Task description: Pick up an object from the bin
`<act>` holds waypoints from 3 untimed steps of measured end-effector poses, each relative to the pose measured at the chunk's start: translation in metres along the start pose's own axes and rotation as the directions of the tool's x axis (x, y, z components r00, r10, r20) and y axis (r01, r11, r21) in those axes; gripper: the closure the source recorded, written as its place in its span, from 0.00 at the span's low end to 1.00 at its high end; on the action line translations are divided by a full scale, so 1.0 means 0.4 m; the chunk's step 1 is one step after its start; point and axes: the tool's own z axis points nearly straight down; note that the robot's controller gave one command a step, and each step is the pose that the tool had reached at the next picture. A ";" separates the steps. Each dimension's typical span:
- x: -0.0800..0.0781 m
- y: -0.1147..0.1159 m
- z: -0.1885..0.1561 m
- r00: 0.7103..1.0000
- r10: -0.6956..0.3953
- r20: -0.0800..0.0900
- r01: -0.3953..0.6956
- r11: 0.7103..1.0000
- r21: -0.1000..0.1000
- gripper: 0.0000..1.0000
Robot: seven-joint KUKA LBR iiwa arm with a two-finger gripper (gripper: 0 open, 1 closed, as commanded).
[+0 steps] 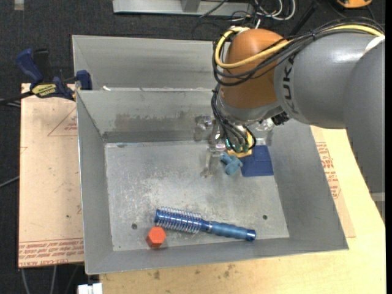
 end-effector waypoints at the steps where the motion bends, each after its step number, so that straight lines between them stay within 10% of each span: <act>1: 0.210 0.080 0.202 0.960 -0.278 0.024 0.278 0.961 0.005 0.00; 3: 0.339 0.150 0.138 0.997 -0.071 0.004 0.071 0.997 0.001 0.00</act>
Offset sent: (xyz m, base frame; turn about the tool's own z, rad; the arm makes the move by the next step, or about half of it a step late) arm -0.0898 0.0311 -0.0833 -0.2838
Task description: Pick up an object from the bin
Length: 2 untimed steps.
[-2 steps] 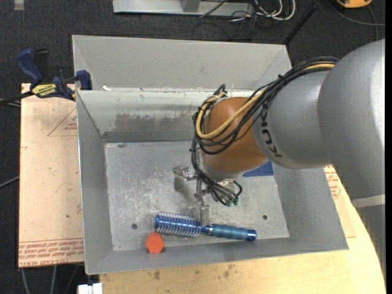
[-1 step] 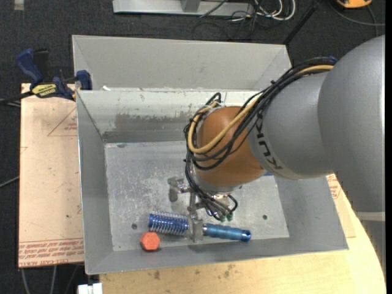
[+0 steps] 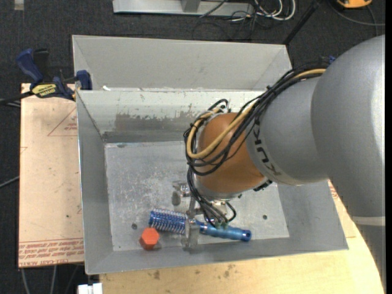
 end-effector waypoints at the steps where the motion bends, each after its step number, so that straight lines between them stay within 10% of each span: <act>1: 0.024 -0.018 0.070 0.994 0.113 0.015 -0.113 0.994 -0.003 0.00; 2: 0.021 -0.017 0.069 0.993 0.114 0.019 -0.114 0.994 -0.004 0.00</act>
Offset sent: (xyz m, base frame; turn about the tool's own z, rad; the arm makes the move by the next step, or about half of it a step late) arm -0.0131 -0.0082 -0.0292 0.1120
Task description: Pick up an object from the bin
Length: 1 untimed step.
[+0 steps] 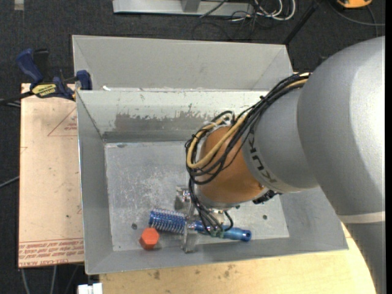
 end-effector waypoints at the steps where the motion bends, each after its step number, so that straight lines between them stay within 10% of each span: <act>1: 0.004 -0.001 0.003 1.000 0.000 -0.005 0.000 1.000 0.001 1.00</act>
Offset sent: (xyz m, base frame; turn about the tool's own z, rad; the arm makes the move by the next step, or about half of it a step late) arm 0.0000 0.0000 0.0000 0.0000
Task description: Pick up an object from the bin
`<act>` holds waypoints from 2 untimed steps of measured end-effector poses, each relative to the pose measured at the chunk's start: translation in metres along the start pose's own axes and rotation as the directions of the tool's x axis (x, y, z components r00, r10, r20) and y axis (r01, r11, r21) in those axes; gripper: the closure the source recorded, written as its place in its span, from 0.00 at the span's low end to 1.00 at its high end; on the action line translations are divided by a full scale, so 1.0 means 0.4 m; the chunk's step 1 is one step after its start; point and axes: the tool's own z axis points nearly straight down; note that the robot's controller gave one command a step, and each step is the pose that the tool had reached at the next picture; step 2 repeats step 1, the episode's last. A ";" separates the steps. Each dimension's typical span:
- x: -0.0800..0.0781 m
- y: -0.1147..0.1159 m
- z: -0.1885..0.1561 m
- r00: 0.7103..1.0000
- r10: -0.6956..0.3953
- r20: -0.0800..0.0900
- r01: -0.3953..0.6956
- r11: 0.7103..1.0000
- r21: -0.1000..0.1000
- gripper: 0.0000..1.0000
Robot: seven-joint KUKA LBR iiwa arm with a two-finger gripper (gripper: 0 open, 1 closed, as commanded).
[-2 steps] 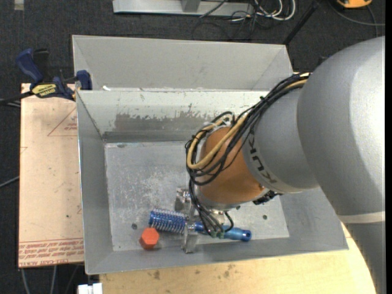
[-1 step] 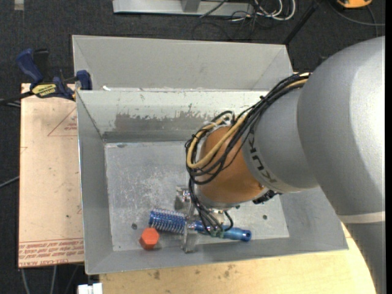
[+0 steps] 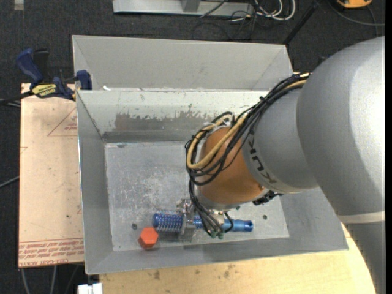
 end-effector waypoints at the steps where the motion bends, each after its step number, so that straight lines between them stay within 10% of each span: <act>1: -0.008 0.003 -0.304 1.000 -0.002 -0.004 0.002 1.000 0.001 1.00; 2: -0.008 0.003 -0.304 1.000 -0.002 -0.004 0.002 1.000 0.001 1.00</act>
Offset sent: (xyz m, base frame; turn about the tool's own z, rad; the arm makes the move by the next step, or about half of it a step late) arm -0.0001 0.0002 0.1182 0.0000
